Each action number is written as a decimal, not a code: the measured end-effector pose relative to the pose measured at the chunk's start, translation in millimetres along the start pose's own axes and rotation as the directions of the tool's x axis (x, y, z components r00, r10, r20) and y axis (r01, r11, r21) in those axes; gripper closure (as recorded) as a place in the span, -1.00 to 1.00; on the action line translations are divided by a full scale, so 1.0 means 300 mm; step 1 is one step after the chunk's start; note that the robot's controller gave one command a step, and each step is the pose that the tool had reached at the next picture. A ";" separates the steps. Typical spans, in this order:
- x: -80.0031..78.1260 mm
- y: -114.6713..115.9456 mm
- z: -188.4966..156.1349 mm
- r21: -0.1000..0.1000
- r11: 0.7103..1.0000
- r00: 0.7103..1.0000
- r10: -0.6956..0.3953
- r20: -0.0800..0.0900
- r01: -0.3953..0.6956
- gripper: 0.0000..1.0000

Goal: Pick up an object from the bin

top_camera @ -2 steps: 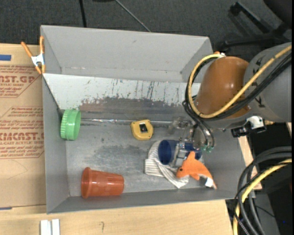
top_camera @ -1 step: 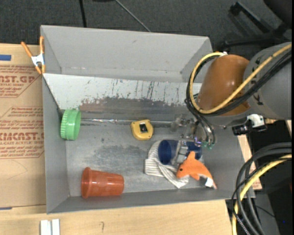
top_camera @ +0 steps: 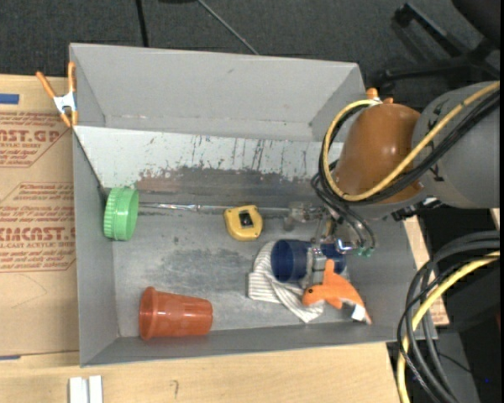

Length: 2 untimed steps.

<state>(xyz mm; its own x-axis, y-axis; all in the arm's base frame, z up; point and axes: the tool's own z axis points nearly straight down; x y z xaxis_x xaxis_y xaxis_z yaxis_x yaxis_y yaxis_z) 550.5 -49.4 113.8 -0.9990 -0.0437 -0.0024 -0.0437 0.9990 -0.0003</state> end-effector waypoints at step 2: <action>-0.010 -0.065 0.137 -0.003 0.958 0.958 0.287 -0.003 -0.287 1.00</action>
Offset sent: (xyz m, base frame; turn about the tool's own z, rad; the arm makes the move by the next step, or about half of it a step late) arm 0.0000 0.0000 0.0000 0.0000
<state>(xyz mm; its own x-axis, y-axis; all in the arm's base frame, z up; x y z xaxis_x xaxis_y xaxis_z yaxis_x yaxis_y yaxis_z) 554.5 -68.6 72.7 -0.9695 0.2453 0.0006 0.2453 0.9694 0.0037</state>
